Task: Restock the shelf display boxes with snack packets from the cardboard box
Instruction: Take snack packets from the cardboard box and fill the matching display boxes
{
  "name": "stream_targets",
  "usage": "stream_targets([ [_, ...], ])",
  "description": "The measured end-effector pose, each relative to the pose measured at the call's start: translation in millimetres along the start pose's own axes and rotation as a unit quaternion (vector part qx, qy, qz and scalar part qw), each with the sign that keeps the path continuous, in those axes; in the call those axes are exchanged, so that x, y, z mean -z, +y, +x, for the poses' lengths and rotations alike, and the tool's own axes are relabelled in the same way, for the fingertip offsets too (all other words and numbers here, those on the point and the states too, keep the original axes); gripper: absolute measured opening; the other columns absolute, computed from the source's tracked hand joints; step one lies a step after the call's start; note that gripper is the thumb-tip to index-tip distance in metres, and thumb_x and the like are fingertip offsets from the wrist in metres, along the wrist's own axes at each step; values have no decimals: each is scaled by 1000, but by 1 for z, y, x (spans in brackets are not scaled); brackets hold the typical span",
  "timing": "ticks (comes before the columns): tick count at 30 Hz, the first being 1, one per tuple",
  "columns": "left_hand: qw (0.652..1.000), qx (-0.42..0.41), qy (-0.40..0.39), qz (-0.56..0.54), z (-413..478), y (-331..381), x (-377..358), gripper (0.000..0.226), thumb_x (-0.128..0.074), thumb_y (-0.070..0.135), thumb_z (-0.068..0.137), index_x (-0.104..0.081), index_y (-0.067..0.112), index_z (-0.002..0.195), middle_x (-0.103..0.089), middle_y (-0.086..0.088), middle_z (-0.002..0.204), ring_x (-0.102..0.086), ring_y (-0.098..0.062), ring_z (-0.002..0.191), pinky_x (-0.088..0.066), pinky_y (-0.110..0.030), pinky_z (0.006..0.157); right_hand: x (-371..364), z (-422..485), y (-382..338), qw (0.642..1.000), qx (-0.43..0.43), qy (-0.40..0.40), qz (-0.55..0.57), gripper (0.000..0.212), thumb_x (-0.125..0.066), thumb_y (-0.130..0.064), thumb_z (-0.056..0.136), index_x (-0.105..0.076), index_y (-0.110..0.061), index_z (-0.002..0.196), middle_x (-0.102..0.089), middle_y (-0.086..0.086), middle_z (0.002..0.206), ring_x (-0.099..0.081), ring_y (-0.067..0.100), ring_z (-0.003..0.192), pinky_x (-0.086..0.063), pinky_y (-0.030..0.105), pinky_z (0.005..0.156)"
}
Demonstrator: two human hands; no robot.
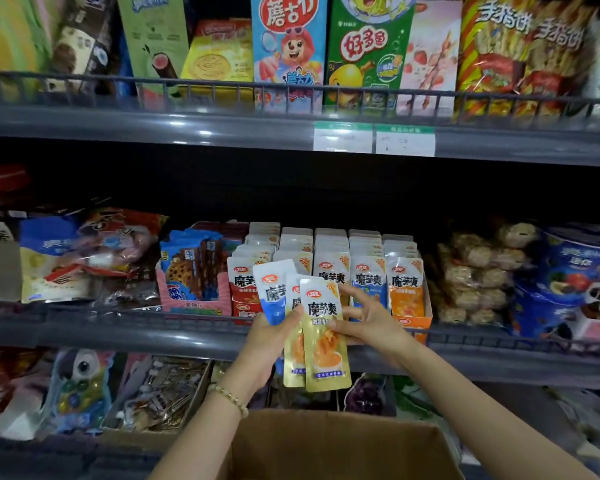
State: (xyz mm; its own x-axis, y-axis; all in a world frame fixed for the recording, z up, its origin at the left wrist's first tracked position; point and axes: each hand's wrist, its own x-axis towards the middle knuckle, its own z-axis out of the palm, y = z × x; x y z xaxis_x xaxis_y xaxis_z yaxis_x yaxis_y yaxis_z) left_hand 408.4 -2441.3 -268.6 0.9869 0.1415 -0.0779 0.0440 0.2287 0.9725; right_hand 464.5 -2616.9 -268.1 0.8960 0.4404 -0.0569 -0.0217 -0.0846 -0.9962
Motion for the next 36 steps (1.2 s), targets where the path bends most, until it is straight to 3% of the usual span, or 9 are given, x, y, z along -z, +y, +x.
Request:
stream_targets([
  [2, 998, -41, 37, 23, 0, -2, -2, 7, -66, 20, 88, -63, 25, 92, -67, 12, 88, -62, 12, 63, -43, -3, 49, -1, -3, 2, 1000, -4, -15, 5, 75, -69, -3, 81, -31, -25, 141, -71, 10, 108, -69, 26, 97, -58, 39, 78],
  [9, 987, -111, 13, 119, 6, -9, -9, 18, -73, 15, 81, -66, 24, 95, -69, 17, 84, -65, 10, 71, -45, -5, 55, 1, -6, 4, 996, 47, -44, -58, 81, -70, -7, 83, -28, -48, 139, -71, 7, 107, -67, 38, 95, -53, 56, 86],
  [12, 982, -123, -11, 145, 11, -11, -10, 13, -69, 19, 85, -65, 26, 94, -69, 19, 80, -65, 8, 70, -45, -6, 56, 4, -5, 4, 996, 52, -48, -48, 74, -69, -3, 83, -36, -43, 134, -71, 10, 107, -69, 35, 93, -56, 52, 81],
  [15, 975, -130, 1, 179, 16, -9, -5, 12, -59, 27, 91, -64, 19, 83, -57, 15, 57, -54, -5, 54, -38, -9, 48, 12, 0, -2, 995, 83, 2, -46, 70, -69, 3, 80, -41, -37, 130, -71, 13, 104, -71, 30, 88, -59, 41, 70],
  [22, 978, -131, 64, 149, 32, 2, 22, 10, -56, 22, 94, -65, 17, 96, -68, 7, 82, -66, -7, 70, -49, -14, 55, 56, 32, -43, 951, 219, 205, -77, 65, -67, 7, 80, -38, -19, 132, -61, -2, 101, -67, -1, 81, -56, 18, 62],
  [25, 979, -128, 59, 146, 33, 0, 20, 9, -57, 20, 93, -65, 17, 94, -69, 6, 80, -66, -3, 65, -51, -14, 54, 52, 47, -48, 934, 223, 210, -184, 70, -71, 1, 80, -37, -22, 136, -60, -13, 95, -65, 5, 79, -58, 23, 62],
  [29, 981, -116, 65, 142, 35, -6, 18, 8, -58, 22, 93, -65, 18, 93, -69, 6, 81, -67, -5, 66, -50, -14, 53, 40, 63, -39, 922, 224, 179, -261, 69, -73, -12, 81, -35, -38, 133, -67, 7, 101, -68, 31, 74, -56, 52, 63],
  [33, 980, -108, 66, 152, 35, -8, 19, 8, -58, 23, 92, -65, 18, 93, -70, 3, 86, -68, -15, 76, -52, -20, 58, 35, 70, -29, 900, 226, 165, -335, 70, -73, -18, 81, -35, -36, 137, -61, 19, 116, -65, 32, 71, -55, 49, 65],
  [36, 980, -110, 61, 156, 34, -9, 18, 12, -59, 22, 92, -65, 13, 98, -71, -1, 89, -68, -12, 76, -51, -17, 57, 34, 70, -14, 887, 201, 114, -400, 69, -71, -21, 83, -33, -32, 140, -63, -2, 100, -58, 19, 71, -54, 32, 61],
])
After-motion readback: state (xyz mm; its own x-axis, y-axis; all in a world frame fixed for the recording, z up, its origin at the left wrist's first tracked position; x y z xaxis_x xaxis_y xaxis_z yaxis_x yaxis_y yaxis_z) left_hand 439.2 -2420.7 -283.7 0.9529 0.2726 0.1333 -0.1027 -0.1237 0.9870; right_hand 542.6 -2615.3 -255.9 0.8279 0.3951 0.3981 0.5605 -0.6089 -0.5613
